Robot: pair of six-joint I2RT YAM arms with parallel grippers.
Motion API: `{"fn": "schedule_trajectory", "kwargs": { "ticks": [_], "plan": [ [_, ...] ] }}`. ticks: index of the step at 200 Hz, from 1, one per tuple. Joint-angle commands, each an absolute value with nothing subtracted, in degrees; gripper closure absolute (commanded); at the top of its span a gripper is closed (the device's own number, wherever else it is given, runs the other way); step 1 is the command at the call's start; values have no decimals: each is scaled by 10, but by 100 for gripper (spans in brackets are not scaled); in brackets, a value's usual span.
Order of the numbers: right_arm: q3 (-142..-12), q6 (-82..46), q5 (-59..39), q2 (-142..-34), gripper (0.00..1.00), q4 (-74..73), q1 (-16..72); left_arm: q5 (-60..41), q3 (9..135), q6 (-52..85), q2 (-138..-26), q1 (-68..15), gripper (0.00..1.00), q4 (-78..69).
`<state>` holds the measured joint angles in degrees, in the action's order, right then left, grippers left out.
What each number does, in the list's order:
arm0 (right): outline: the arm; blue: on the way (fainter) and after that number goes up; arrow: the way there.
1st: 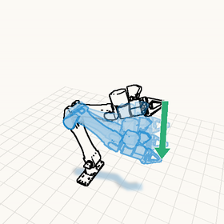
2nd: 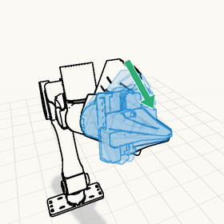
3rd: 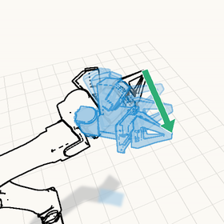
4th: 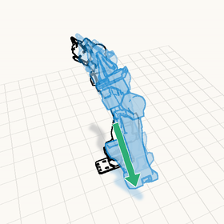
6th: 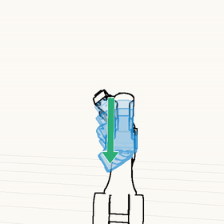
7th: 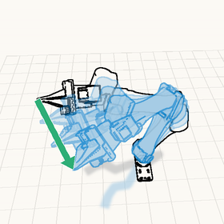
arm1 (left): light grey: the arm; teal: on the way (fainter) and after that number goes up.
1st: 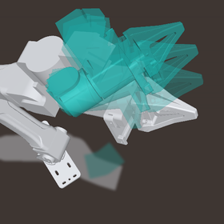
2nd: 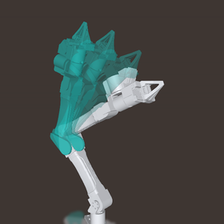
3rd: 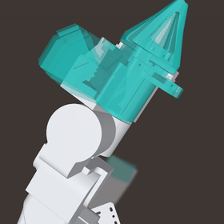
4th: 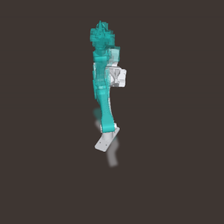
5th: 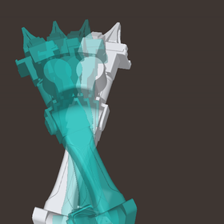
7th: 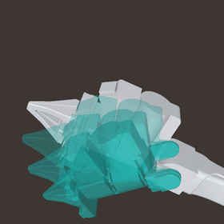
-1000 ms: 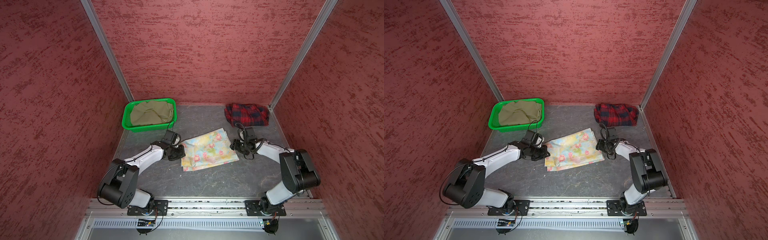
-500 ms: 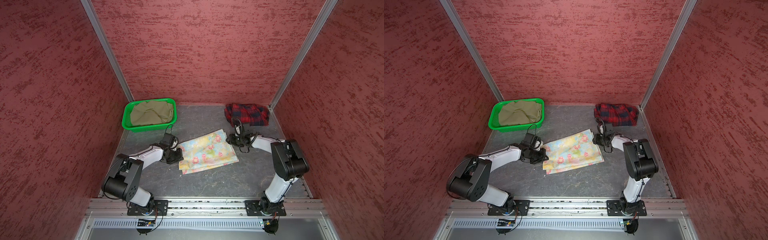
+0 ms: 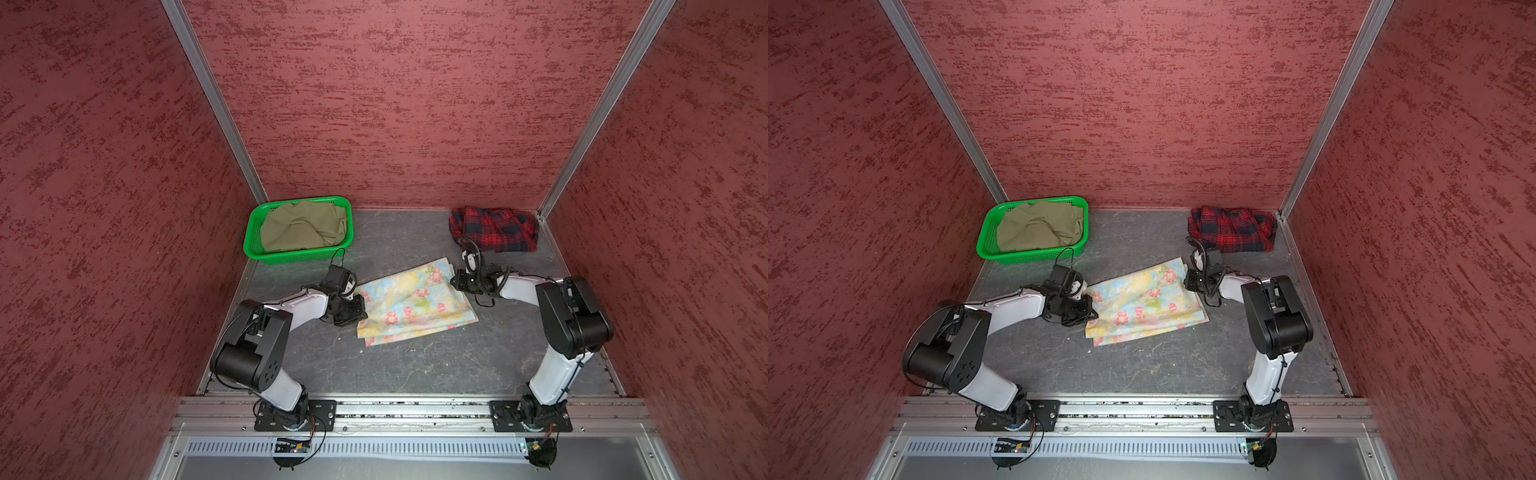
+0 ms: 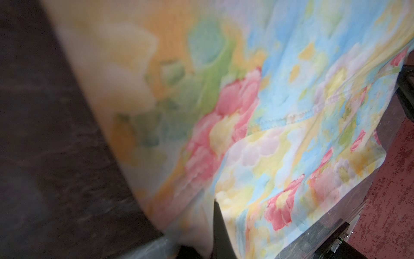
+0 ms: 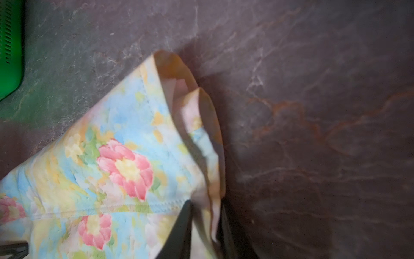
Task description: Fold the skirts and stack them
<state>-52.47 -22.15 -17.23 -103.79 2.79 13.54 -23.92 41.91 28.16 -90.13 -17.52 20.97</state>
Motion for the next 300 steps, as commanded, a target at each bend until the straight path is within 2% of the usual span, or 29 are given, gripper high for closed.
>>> {"fn": "schedule_trajectory", "kwargs": {
  "ticks": [1,12,46,105,153,218,300],
  "plan": [
    [-497,-233,-184,-1040,92,89,146,-231,427,273,-912,-171,100,206],
    [-498,-234,-181,-1031,100,82,146,-231,427,274,-913,-171,100,205],
    [-513,-244,-173,-999,100,82,146,-230,430,282,-917,-175,100,200],
    [-548,-263,-93,-872,100,170,166,-218,447,298,-943,-206,100,183],
    [-603,-306,-63,-846,100,243,217,-219,470,308,-966,-233,100,159],
    [-665,-419,-31,-865,100,274,310,-233,477,319,-985,-250,100,118],
    [-727,-530,3,-982,100,243,423,-247,457,323,-974,-251,100,81]
  ]
}}
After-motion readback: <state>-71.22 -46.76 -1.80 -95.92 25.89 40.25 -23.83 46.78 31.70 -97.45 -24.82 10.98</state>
